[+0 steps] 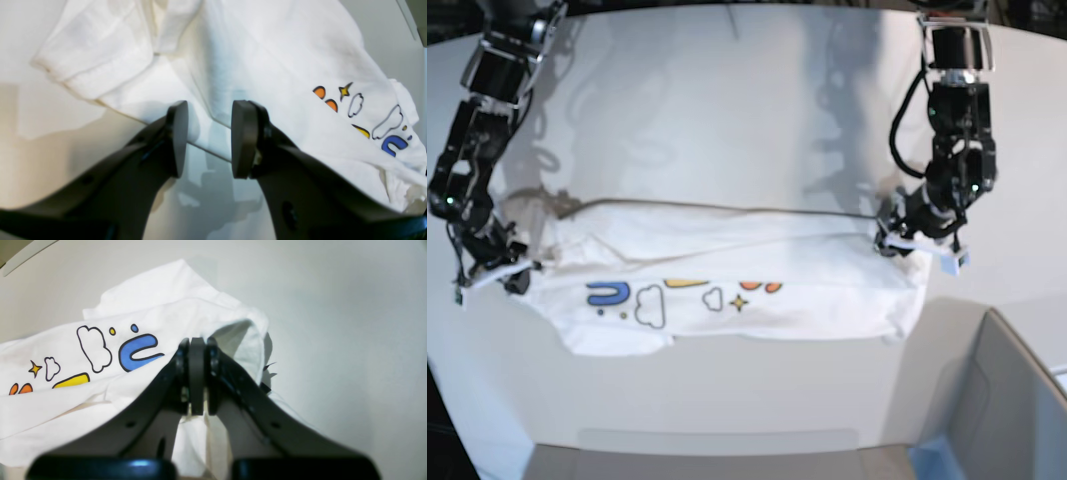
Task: Layout the t-shirt on the table in an organized manner, then fold the t-shirt properly
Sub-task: 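Grasp the hem with both grippers and fold it over toward the collar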
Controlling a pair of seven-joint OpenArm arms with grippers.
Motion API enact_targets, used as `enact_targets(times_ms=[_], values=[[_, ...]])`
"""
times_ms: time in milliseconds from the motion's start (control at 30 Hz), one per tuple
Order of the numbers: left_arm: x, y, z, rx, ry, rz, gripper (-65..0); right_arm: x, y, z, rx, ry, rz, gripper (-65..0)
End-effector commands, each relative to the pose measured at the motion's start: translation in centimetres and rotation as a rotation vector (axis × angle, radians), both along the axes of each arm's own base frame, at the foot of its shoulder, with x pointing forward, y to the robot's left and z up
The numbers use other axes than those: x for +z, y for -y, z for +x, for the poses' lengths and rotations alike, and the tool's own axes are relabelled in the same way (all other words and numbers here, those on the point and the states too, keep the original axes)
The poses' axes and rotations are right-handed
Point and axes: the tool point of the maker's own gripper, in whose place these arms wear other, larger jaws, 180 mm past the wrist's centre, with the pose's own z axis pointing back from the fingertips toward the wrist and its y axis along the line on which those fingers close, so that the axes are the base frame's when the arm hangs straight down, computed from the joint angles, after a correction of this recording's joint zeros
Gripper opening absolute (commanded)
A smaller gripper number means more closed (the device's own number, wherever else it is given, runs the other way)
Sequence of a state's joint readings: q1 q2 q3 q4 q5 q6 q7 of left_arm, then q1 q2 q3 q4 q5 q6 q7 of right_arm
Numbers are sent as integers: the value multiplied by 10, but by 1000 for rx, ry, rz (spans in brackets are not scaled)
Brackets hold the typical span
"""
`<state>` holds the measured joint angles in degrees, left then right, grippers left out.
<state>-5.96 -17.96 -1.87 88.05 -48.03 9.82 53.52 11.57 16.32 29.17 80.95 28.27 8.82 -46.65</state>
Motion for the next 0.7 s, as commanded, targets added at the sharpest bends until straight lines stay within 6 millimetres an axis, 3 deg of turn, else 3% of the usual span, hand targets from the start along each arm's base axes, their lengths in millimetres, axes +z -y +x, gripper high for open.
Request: enact_targets(times_ms=[0,100,333,567,667], values=[[14,-5,16,10,46,5,-423,21,6,7,-3,63,-19,-650],[14,-9,28,25,40,-2,-423,19,5,6,-2,61,-17,-650],[35,-9,47,26,92,-5,-423,17,6,4,-5,55,-16,-650],[8,-17,51,57,8,-25,-423,16,5,4,-4,55,-15,-650],[10,-21,54,76,30,-14,-423,16,5,4,-4,55,-15,-650]])
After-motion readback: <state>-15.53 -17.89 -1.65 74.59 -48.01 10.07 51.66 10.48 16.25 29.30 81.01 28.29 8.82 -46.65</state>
